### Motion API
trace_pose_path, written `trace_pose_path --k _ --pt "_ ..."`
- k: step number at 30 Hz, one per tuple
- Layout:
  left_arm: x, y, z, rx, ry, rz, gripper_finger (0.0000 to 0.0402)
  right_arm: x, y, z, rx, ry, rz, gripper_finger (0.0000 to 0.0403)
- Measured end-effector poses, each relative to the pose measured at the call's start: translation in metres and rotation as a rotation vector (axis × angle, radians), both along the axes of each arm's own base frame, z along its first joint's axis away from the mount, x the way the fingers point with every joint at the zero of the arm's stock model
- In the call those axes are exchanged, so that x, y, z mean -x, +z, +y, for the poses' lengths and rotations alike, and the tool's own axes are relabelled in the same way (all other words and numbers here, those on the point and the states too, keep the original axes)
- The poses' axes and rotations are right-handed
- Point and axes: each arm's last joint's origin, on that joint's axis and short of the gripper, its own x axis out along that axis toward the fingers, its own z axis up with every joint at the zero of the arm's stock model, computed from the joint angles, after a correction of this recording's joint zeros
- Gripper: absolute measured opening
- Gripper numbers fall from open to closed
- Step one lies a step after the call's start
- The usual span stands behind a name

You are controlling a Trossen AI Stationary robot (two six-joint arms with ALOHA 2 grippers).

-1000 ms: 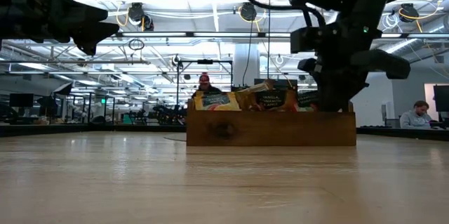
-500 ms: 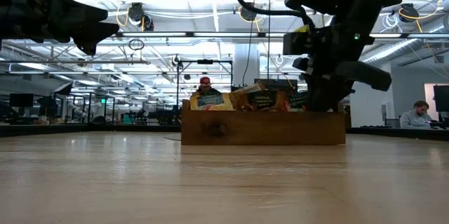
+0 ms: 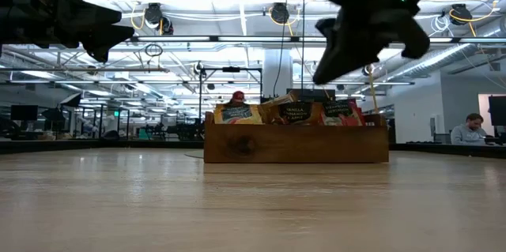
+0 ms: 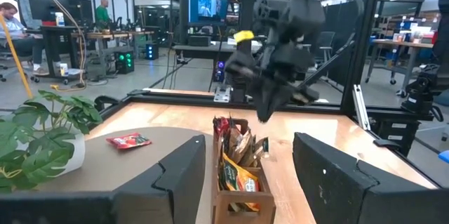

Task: Pick & Place Tea
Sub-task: Put the red tea bag into the right slot of the wooden organizer

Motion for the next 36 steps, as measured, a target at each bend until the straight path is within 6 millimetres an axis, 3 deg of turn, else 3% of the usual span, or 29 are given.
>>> trace_pose_path --k 6,13,22,24,26,30,33,36 --pt "0.0 0.0 0.0 0.0 0.0 0.0 0.0214 0.004 0.016 -0.027 0.133 -0.144 -0.164 0.0" --pt "0.0 0.0 0.0 0.0 0.0 0.0 0.0214 0.016 -0.003 -0.074 0.207 -0.265 -0.383 0.0008" --pt "0.0 0.0 0.0 0.0 0.0 0.001 0.0214 0.051 -0.022 -0.115 0.328 -0.403 -0.668 0.0002" --pt "0.0 0.0 0.0 0.0 -0.001 0.0 0.0214 0.053 -0.025 -0.13 0.283 -0.49 -0.64 0.0011" --pt "0.0 0.0 0.0 0.0 0.0 0.0 0.0214 0.053 -0.031 -0.151 0.199 -0.594 -0.502 0.003" --pt "0.0 0.0 0.0 0.0 0.0 0.001 0.0214 0.05 -0.027 -0.196 -0.093 -0.71 -0.242 0.009" --pt "0.0 0.0 0.0 0.0 0.0 0.0 0.0214 0.05 -0.026 -0.218 -0.21 -0.733 -0.158 0.0145" --pt "0.0 0.0 0.0 0.0 -0.001 0.001 0.0214 0.044 -0.025 -0.232 -0.21 -0.729 -0.182 0.0202"
